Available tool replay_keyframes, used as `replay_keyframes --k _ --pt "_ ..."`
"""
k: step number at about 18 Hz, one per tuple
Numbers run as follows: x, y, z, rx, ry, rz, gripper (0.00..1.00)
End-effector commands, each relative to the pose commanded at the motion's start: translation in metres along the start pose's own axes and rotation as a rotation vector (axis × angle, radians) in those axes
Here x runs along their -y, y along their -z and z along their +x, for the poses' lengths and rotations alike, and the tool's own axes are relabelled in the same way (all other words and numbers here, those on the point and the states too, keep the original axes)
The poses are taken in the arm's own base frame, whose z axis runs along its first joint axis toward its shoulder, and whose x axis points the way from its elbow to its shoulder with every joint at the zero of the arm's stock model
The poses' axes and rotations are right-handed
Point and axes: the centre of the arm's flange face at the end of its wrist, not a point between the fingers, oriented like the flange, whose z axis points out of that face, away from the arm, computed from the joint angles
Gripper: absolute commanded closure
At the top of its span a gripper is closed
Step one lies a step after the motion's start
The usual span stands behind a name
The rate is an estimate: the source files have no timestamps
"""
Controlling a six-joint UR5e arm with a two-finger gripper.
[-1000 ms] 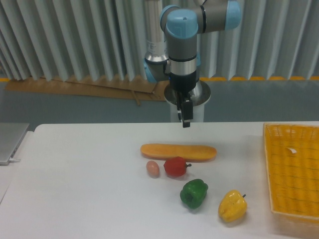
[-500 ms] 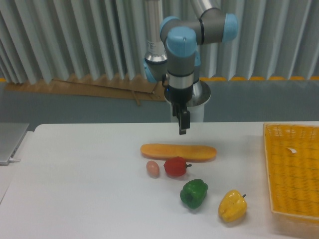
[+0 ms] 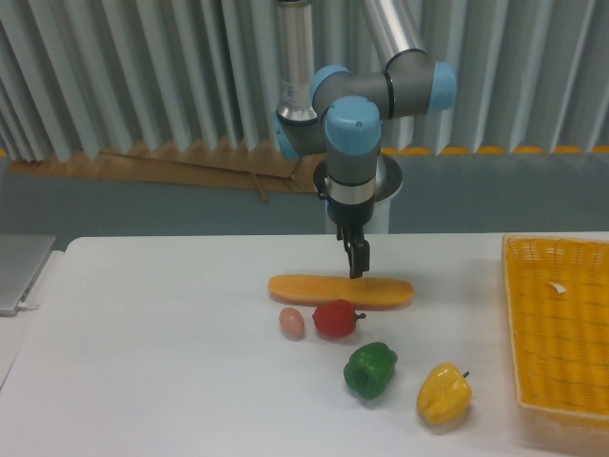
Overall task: Place the bread in the basket
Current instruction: 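Lower the gripper onto the end of the orange bread loaf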
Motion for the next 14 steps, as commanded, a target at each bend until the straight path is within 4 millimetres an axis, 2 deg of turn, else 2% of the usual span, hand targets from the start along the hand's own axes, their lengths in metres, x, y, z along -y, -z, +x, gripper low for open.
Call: replay_keyframes --k 2,3,6,8,14 --pt "-0.004 -0.019 0.003 0.045 -0.003 0.001 0.0" --pt "-0.012 -0.023 0.001 0.045 0.009 0.002 0.0" --pt "-0.013 -0.039 -0.008 0.016 0.009 0.0 0.0" --pt "-0.026 -0.044 -0.012 0.007 -0.008 0.0 0.0" --pt "-0.034 -0.047 -0.012 0.006 -0.021 -0.032 0.0"
